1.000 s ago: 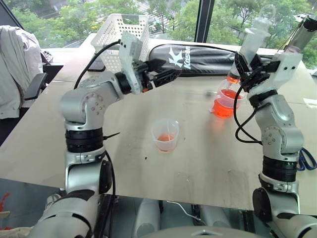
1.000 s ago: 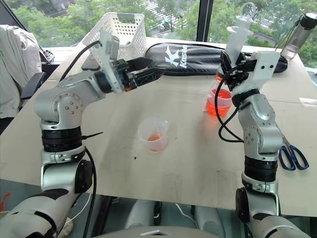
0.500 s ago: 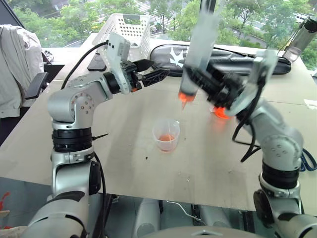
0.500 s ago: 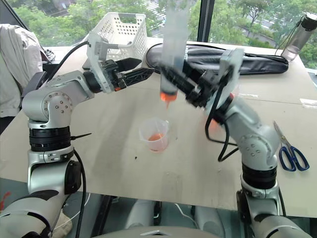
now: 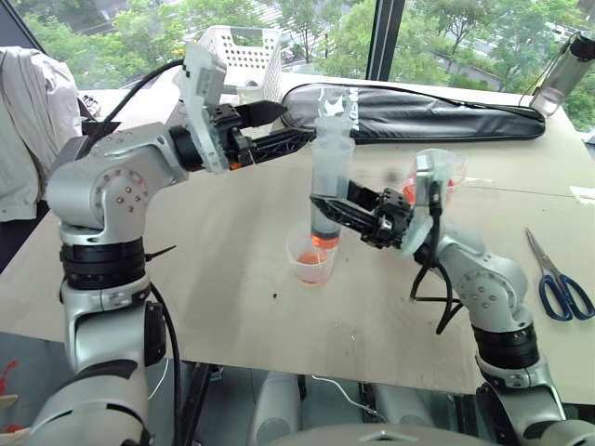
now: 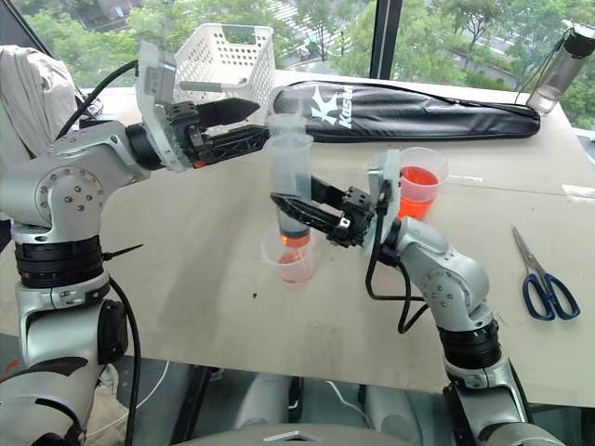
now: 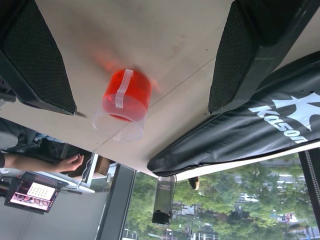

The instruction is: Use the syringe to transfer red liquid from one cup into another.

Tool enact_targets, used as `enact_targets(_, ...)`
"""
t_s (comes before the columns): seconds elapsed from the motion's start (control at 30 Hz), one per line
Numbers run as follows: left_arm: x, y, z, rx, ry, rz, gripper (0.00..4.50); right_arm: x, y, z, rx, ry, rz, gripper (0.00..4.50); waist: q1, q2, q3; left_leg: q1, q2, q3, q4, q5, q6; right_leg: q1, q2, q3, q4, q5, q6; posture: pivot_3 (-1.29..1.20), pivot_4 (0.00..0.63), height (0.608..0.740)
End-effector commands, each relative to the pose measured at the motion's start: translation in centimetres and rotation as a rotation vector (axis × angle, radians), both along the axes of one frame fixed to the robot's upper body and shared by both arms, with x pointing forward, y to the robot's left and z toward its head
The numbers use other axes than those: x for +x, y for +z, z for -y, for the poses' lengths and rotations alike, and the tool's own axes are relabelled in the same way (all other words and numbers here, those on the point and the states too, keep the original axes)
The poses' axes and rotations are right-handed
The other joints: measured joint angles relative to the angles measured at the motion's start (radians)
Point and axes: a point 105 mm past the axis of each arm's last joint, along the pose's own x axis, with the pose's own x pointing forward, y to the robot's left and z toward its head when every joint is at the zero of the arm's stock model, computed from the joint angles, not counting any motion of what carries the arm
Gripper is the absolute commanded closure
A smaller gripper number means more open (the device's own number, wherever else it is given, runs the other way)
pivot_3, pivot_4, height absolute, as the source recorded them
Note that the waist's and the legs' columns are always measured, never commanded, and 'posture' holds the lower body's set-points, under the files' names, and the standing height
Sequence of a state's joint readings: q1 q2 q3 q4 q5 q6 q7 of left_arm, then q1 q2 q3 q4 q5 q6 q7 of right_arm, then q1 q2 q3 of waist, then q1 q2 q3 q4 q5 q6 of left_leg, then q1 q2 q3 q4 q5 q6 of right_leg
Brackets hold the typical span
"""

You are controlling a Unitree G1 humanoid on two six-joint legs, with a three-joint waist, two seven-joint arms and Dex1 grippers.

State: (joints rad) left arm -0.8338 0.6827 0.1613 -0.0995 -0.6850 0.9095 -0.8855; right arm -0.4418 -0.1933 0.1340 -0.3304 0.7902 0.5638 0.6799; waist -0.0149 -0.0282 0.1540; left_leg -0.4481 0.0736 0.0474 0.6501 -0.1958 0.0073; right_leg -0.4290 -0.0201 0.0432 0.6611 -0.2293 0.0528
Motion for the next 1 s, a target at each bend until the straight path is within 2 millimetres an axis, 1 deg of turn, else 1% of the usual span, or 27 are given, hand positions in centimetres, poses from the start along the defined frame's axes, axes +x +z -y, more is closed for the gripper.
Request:
enact_targets(0.03, -1.2, 2.0, -0.7, -0.016, -0.016, 0.054, 0.22, 0.6, 0.6, -0.5, 0.004, -0.035, 0.079, 3.03, 0.000, 0.000, 0.000, 0.000, 0.000, 0.000, 0.000, 0.000, 0.000, 0.000, 0.000, 0.000, 0.000, 0.000, 0.000, 0.00, 0.150, 0.724)
enact_targets(0.1, -1.7, 2.6, -1.0, -0.029, -0.035, 0.047, 0.22, 1.0, 0.5, -0.7, -0.002, -0.057, 0.098, 3.04, 0.000, 0.000, 0.000, 0.000, 0.000, 0.000, 0.000, 0.000, 0.000, 0.000, 0.000, 0.000, 0.000, 0.000, 0.000, 0.00, 0.150, 0.724)
enact_targets(0.2, -2.6, 3.1, -1.4, -0.031, -0.074, 0.033, 0.22, 1.4, 0.5, -0.8, -0.005, -0.080, 0.116, 3.04, 0.000, 0.000, 0.000, 0.000, 0.000, 0.000, 0.000, 0.000, 0.000, 0.000, 0.000, 0.000, 0.000, 0.000, 0.000, 0.00, 0.150, 0.724)
enact_targets(0.33, -3.0, 3.5, -1.8, -0.031, -0.089, 0.032, 0.22, 1.6, -0.1, -0.9, -0.037, -0.100, 0.142, 3.04, 0.002, 0.000, 0.000, 0.000, 0.000, 0.000, 0.000, 0.000, 0.000, 0.000, 0.000, 0.000, 0.000, 0.000, 0.000, 0.00, 0.150, 0.724)
enact_targets(0.4, -2.8, 3.7, -1.6, -0.021, -0.086, 0.040, 0.22, 1.7, -0.4, -0.9, -0.052, -0.105, 0.151, 3.04, 0.003, 0.000, 0.000, 0.000, 0.000, 0.000, 0.000, 0.000, 0.000, 0.000, 0.000, 0.000, 0.000, 0.000, 0.000, 0.00, 0.150, 0.724)
enact_targets(0.57, -1.9, 3.7, -0.1, 0.028, -0.049, 0.047, 0.22, 1.9, -0.8, -1.2, -0.080, -0.119, 0.175, 3.04, 0.003, 0.000, 0.000, 0.000, 0.000, 0.000, 0.000, 0.000, 0.000, 0.000, 0.000, 0.000, 0.000, 0.000, 0.000, 0.00, 0.150, 0.724)
enact_targets(0.7, -1.5, 3.3, 0.3, 0.043, -0.027, 0.022, 0.22, 1.9, -0.8, -1.4, -0.082, -0.131, 0.184, 3.04, 0.001, 0.000, 0.000, 0.000, 0.000, 0.000, 0.000, 0.000, 0.000, 0.000, 0.000, 0.000, 0.000, 0.000, 0.000, 0.00, 0.150, 0.724)
enact_targets(0.8, -1.9, 2.9, 0.5, 0.056, -0.047, 0.002, 0.22, 2.1, -0.7, -1.4, -0.079, -0.149, 0.185, 3.04, -0.001, 0.000, 0.000, 0.000, 0.000, 0.000, 0.000, 0.000, 0.000, 0.000, 0.000, 0.000, 0.000, 0.000, 0.000, 0.00, 0.150, 0.724)
enact_targets(1.0, -2.7, 3.1, 0.0, 0.031, -0.089, -0.026, 0.22, 2.5, -0.6, -1.3, -0.074, -0.180, 0.173, 3.04, 0.000, 0.000, 0.000, 0.000, 0.000, 0.000, 0.000, 0.000, 0.000, 0.000, 0.000, 0.000, 0.000, 0.000, 0.000, 0.00, 0.150, 0.724)
